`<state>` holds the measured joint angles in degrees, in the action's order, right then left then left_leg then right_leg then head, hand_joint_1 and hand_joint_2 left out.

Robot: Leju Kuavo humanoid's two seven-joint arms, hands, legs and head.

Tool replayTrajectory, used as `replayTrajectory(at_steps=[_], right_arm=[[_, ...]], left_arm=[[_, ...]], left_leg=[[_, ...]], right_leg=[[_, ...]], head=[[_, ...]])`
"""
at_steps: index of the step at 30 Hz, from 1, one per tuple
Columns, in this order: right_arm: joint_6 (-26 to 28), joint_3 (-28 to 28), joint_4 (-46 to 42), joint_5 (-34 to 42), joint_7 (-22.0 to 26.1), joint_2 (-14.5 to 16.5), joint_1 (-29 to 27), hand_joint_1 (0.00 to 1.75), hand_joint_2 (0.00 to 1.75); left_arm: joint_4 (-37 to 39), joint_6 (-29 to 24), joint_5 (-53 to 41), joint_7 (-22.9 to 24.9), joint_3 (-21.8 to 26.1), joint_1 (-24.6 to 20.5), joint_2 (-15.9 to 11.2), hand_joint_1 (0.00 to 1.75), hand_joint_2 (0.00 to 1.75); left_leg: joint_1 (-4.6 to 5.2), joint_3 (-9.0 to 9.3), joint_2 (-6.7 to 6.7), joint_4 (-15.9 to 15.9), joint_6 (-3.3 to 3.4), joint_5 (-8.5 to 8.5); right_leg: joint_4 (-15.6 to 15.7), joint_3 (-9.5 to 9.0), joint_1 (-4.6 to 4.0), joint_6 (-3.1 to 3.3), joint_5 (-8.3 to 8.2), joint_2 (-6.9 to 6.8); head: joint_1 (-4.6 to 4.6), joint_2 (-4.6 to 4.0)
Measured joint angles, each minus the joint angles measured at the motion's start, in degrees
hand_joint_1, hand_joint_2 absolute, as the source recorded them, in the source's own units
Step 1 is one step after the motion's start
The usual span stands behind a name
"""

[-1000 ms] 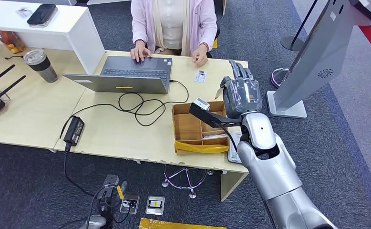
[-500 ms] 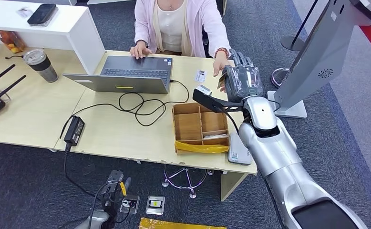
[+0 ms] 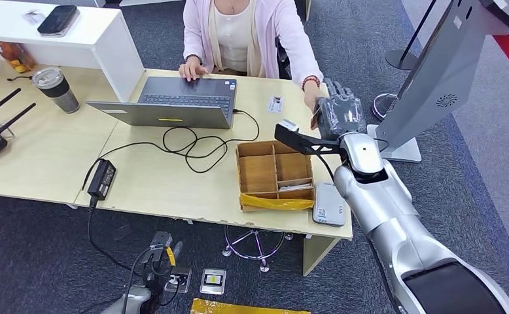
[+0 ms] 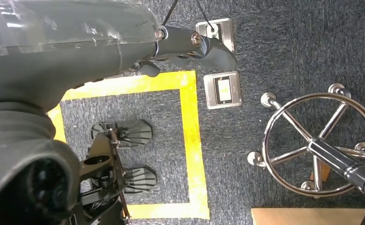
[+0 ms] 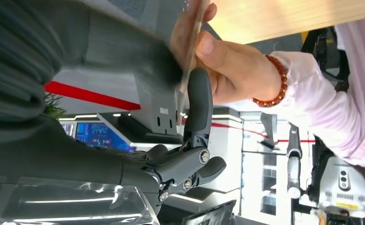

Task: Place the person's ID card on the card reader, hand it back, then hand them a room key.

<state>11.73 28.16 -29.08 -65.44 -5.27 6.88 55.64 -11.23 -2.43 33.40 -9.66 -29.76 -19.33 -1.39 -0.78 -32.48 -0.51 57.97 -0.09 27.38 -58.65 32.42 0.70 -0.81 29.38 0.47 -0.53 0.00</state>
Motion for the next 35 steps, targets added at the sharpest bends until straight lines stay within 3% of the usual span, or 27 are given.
replayTrajectory(at_steps=[10,18,24,28,34,35], right_arm=[[0.3,-0.2,2.1,1.8,2.6,-0.3,1.0,0.00,0.00],[1.1,-4.0,2.9,7.9,6.9,-5.3,3.7,0.00,0.00],[-1.6,-6.0,4.0,6.4,4.0,-7.8,4.5,0.00,0.00],[-8.7,-6.3,6.3,2.5,-2.9,-15.0,6.6,0.00,0.00],[-11.5,-7.7,8.9,2.0,-9.5,-28.3,6.2,0.00,0.00],[-11.8,-7.8,9.1,2.2,-9.8,-29.4,5.9,0.00,0.00]], left_arm=[[0.0,0.8,0.0,0.3,0.0,0.0,0.0,0.00,0.00],[0.0,0.8,0.2,0.3,0.1,0.3,0.0,0.00,0.00],[0.0,0.7,0.8,0.3,0.7,0.2,0.0,0.00,0.00],[0.1,-0.3,2.3,-0.1,1.6,0.9,-0.3,0.00,0.00],[0.1,-6.6,5.0,-3.7,3.7,2.6,-1.4,0.00,0.00],[0.1,-7.2,5.3,-4.1,3.9,2.7,-1.5,0.00,0.00]], left_leg=[[0.00,0.02,0.01,0.0,0.00,0.00],[0.02,-0.01,-0.02,0.0,0.01,0.00],[0.02,-0.01,0.07,0.1,0.01,0.00],[0.04,-0.15,-0.39,0.1,0.08,-0.08],[0.11,-0.17,-0.34,0.2,0.17,0.01],[0.11,-0.17,-0.36,0.2,0.20,0.02]], right_leg=[[0.0,0.01,0.00,-0.01,-0.01,0.02],[0.0,-0.01,0.02,-0.03,-0.03,-0.01],[0.0,0.13,0.03,-0.02,-0.09,0.07],[0.1,0.05,0.04,-0.03,-0.09,-0.42],[0.2,0.07,0.12,-0.06,-0.09,-0.39],[0.2,0.06,0.12,-0.07,-0.09,-0.41]], head=[[0.00,0.00],[-0.02,0.00],[0.02,0.00],[-0.01,0.00],[0.01,0.00],[0.02,0.00]])
